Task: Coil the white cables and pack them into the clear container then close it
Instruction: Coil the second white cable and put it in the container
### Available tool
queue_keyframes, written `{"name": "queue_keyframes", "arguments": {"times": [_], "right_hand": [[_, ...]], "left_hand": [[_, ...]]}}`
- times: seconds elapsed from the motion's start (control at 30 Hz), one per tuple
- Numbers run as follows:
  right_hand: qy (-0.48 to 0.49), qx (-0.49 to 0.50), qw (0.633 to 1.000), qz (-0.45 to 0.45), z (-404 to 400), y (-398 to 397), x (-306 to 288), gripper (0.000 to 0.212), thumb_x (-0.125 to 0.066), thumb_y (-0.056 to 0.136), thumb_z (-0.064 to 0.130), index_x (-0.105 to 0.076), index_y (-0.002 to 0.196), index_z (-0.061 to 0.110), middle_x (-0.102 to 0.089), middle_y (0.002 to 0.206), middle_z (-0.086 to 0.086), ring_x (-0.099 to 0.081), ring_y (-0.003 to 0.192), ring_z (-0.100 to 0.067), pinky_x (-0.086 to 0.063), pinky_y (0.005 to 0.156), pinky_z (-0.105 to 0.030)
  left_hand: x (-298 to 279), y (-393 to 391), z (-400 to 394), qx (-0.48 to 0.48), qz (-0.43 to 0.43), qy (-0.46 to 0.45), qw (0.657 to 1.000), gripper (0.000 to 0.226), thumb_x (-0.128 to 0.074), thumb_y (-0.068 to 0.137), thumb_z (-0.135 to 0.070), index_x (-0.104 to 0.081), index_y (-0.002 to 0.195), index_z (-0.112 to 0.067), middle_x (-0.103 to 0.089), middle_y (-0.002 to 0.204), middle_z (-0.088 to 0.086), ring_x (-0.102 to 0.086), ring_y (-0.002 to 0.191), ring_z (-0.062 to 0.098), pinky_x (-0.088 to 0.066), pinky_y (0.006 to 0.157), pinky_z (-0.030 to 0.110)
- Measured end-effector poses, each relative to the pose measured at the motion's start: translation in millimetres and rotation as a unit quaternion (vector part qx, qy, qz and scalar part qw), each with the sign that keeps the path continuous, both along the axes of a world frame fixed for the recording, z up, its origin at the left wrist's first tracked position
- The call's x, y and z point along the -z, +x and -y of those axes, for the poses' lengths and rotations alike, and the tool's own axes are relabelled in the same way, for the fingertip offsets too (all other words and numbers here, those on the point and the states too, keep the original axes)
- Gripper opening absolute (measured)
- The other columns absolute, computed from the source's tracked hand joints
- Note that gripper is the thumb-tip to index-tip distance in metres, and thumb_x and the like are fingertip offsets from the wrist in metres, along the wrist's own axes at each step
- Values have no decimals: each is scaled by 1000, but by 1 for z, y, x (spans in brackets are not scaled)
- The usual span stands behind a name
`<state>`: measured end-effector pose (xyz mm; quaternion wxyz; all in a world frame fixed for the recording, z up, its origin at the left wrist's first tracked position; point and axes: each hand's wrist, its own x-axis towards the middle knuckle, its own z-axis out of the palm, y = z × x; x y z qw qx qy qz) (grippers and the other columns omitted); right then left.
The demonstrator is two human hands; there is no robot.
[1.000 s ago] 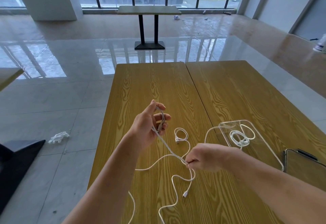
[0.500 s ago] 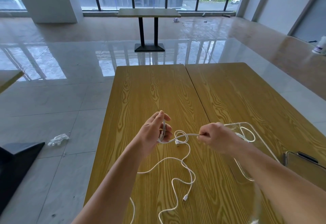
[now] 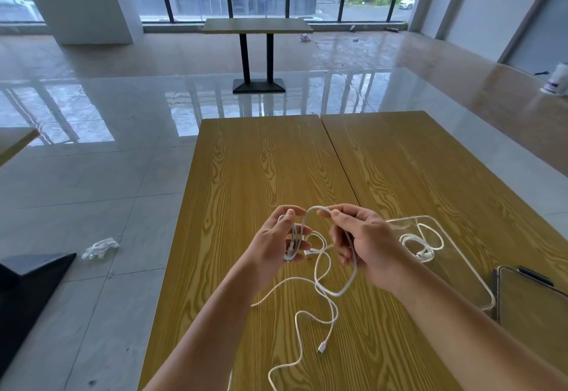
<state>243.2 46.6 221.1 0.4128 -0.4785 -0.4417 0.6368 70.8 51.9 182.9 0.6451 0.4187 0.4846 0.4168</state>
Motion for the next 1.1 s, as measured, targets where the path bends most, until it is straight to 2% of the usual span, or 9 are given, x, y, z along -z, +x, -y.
{"name": "queue_keyframes", "arguments": {"times": [0.13, 0.27, 0.37, 0.47, 0.67, 0.8, 0.9, 1.0, 1.1], "right_hand": [[64, -85, 991, 79, 16, -8, 1, 34, -41, 105, 7, -68, 118, 23, -57, 57, 2, -45, 44, -8, -38, 40, -23], [145, -56, 978, 140, 22, -19, 9, 21, -53, 99, 0, -71, 107, 6, -60, 47, 16, -53, 41, 3, -39, 44, -8], [176, -41, 966, 182, 22, -20, 16, 13, -67, 93, 8, -73, 81, 9, -57, 48, 12, -46, 41, -2, -39, 44, -20], [186, -34, 959, 210, 21, -20, 23, 20, -74, 88, 16, -68, 70, 12, -54, 52, 7, -44, 44, -10, -38, 44, -27], [153, -155, 947, 238, 24, -4, 35, 21, -61, 98, 23, -69, 83, 10, -64, 64, 3, -54, 50, -9, -45, 49, -28], [68, -307, 886, 342, 20, 14, 40, 22, -56, 101, 25, -72, 113, 18, -71, 78, 7, -62, 65, -7, -55, 66, -22], [73, -383, 814, 430, 12, 17, 41, 23, -53, 102, 28, -71, 115, 26, -73, 86, 9, -68, 76, -3, -59, 82, -28], [125, -393, 747, 521, 0, 12, 40, 21, -52, 102, 28, -72, 105, 22, -66, 78, 9, -60, 64, -2, -50, 64, -20], [176, -339, 730, 567, -12, 10, 44, 24, -53, 102, 22, -62, 79, 22, -54, 67, 9, -47, 54, -3, -36, 52, -16]], "left_hand": [[1, 9, 2, -7, 34, -8, 999, 34, -33, 105, -45, -62, 110, -28, -59, 92, 10, -59, 70, 16, -48, 60, 29], [-5, 20, 3, -5, 100, -26, 995, 46, -29, 103, -50, -52, 111, -11, -62, 70, 7, -60, 61, 17, -51, 58, 31], [-8, 25, 5, -5, 119, -24, 993, 38, -34, 104, -44, -51, 104, -10, -59, 67, 3, -59, 61, 16, -50, 60, 32], [-7, 25, 5, -9, 106, -11, 994, 20, -42, 104, -27, -52, 99, -10, -56, 71, 4, -57, 61, 16, -47, 61, 33], [-13, 5, -9, -103, 120, -39, 987, 30, -37, 105, -29, -57, 91, -11, -64, 80, 12, -58, 60, 22, -45, 54, 32], [-24, -19, -20, -146, 164, -52, 974, 31, -37, 106, -30, -56, 92, -11, -64, 81, 15, -56, 60, 24, -42, 52, 31], [-30, -26, -24, -113, 161, -30, 980, 32, -36, 106, -31, -56, 91, -11, -62, 81, 14, -54, 61, 24, -41, 51, 29], [-30, -21, -22, -38, 94, 3, 995, 33, -34, 106, -30, -59, 93, -12, -63, 81, 11, -55, 63, 22, -42, 53, 29], [-28, -13, -20, 15, 39, 27, 999, 33, -35, 106, -30, -61, 95, -14, -64, 82, 9, -57, 67, 21, -45, 58, 31]]}}
